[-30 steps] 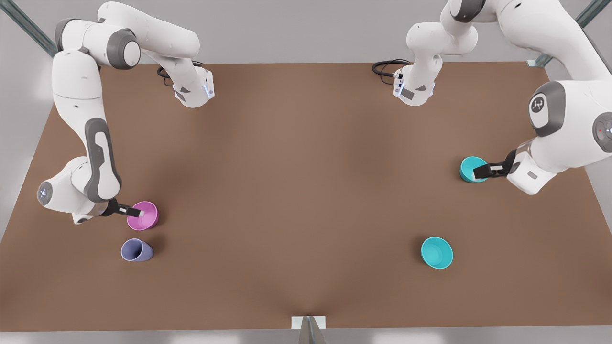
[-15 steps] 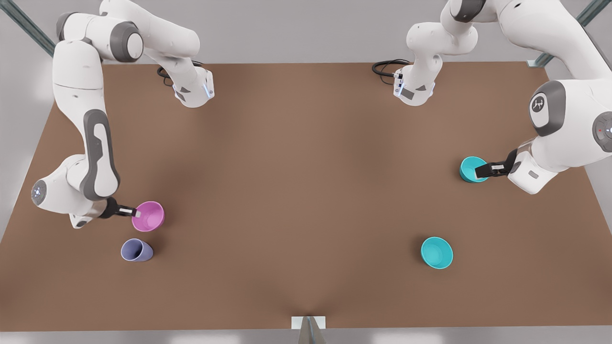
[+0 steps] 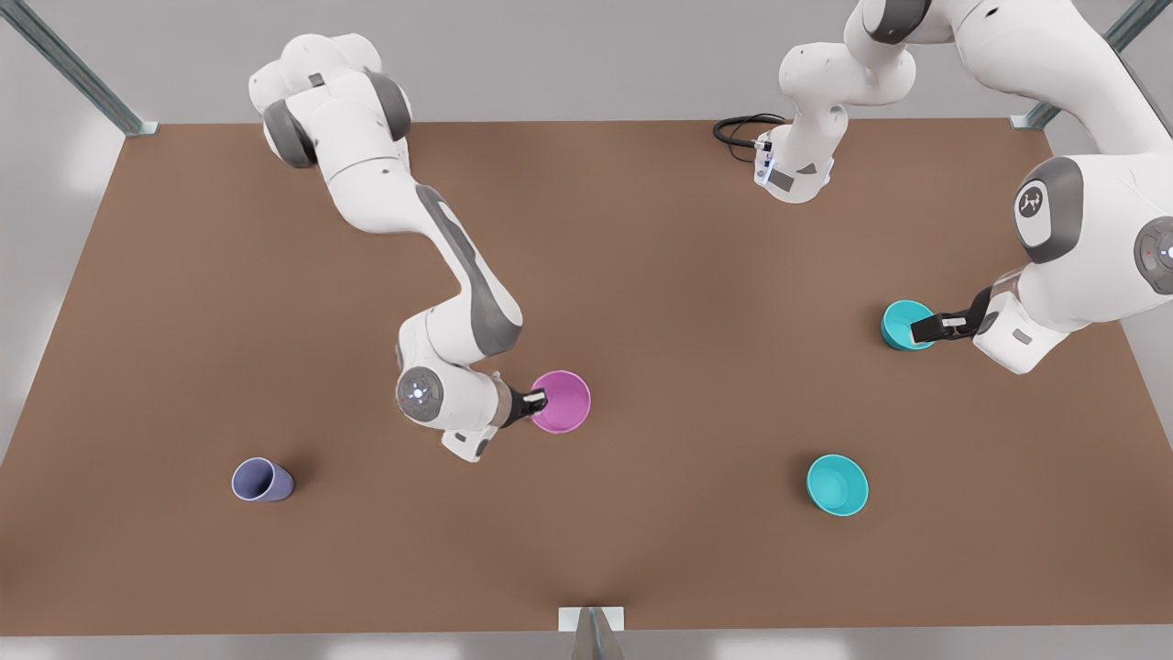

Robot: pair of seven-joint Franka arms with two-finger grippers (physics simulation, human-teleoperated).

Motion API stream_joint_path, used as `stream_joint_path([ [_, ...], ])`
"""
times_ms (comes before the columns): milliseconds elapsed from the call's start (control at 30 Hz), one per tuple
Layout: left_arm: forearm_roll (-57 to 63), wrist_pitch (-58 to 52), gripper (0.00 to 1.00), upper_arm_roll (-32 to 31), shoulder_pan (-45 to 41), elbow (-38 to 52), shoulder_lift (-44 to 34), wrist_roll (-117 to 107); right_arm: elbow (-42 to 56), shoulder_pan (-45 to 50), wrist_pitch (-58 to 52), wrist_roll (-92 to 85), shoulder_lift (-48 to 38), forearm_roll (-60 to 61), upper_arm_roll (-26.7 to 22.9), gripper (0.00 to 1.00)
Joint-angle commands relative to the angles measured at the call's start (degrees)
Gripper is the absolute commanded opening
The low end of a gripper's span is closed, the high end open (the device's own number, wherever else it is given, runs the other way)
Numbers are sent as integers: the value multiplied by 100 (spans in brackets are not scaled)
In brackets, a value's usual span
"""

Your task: Stack the blue bowl on the pink bowl

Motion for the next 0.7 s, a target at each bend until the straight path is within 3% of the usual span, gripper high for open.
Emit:
stream_joint_path([
  [0, -14, -2, 100, 1, -16, 10, 6, -21, 26, 146, 512, 4031, 88, -288, -11, 21],
  [167, -32, 85, 100, 18, -16, 98, 340, -29, 131, 243, 794, 4084, 370, -402, -20, 21],
  [200, -23, 129, 100, 18, -16, 107, 463, -29, 140, 252, 855, 4075, 440, -402, -11, 25],
  [300, -23, 2238, 100, 18, 10, 458, 1702, -12, 140, 278, 1145, 4067, 624, -402, -3, 25],
  [333, -172, 2309, 100, 27, 89, 1002, 2255, -12, 140, 287, 1189, 4066, 660, -394, -3, 30],
  [367, -383, 2704, 100, 1, 203, 1381, 2739, -3, 140, 278, 1198, 4067, 660, -393, 6, 49],
  [400, -585, 3142, 100, 1, 212, 1399, 2976, 6, 140, 278, 1216, 4075, 660, -376, 6, 98],
  [567, -972, 3513, 100, -8, 502, 1127, 3249, 287, 114, -63, 1023, 3979, 274, -341, -3, 100],
  [600, -972, 3513, 100, -17, 511, 1109, 3355, 305, 131, -319, 191, 3804, -86, -384, -20, 100],
  [667, -981, 3522, 100, -149, 529, 1109, 3504, 305, 122, -1400, -1613, 1678, -553, -762, -231, 100],
])
